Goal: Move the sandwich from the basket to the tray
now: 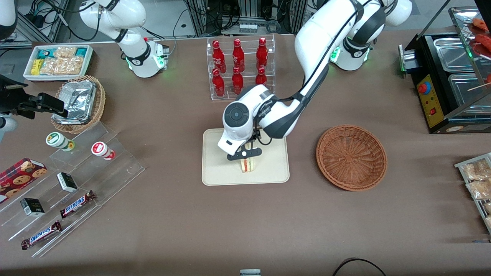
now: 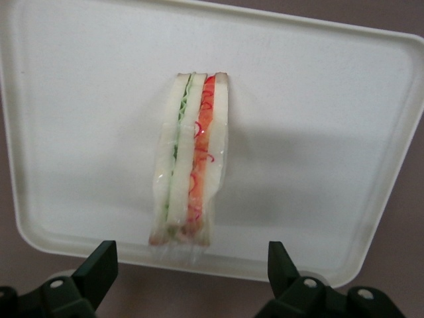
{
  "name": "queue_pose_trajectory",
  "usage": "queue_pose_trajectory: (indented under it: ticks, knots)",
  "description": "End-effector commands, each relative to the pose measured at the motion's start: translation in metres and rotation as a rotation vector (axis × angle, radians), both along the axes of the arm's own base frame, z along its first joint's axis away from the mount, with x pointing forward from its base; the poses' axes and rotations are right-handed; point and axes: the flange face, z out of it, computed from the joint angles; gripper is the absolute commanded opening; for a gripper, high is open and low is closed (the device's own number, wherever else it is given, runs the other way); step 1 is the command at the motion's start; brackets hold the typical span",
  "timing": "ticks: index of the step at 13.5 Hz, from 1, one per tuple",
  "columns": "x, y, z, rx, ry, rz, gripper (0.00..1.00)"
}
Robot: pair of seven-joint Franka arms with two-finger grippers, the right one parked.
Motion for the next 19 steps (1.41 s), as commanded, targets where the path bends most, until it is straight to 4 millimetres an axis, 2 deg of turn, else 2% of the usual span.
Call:
queue_pose_trajectory:
  ticks: [1,2,4,6,8,10,12,16,19]
  knots:
    - [-0.002,0.002,0.022,0.002,-0.008,-0.002,1.0]
    - [0.0,0.003,0.04,-0.013,-0.033,-0.007,1.0]
    - [0.002,0.004,0.05,-0.025,-0.043,0.017,1.0]
    - [0.007,0.013,0.064,-0.012,-0.061,0.007,1.0]
    - [0.025,0.04,0.078,-0.005,-0.057,0.046,1.0]
    - [0.029,0.061,0.093,0.033,-0.017,0.015,1.0]
    - [0.04,0.102,0.108,0.039,0.012,-0.039,1.0]
    - [0.045,0.193,0.139,0.04,0.024,-0.112,1.0]
    - [0.041,0.256,0.162,0.008,0.031,-0.173,1.0]
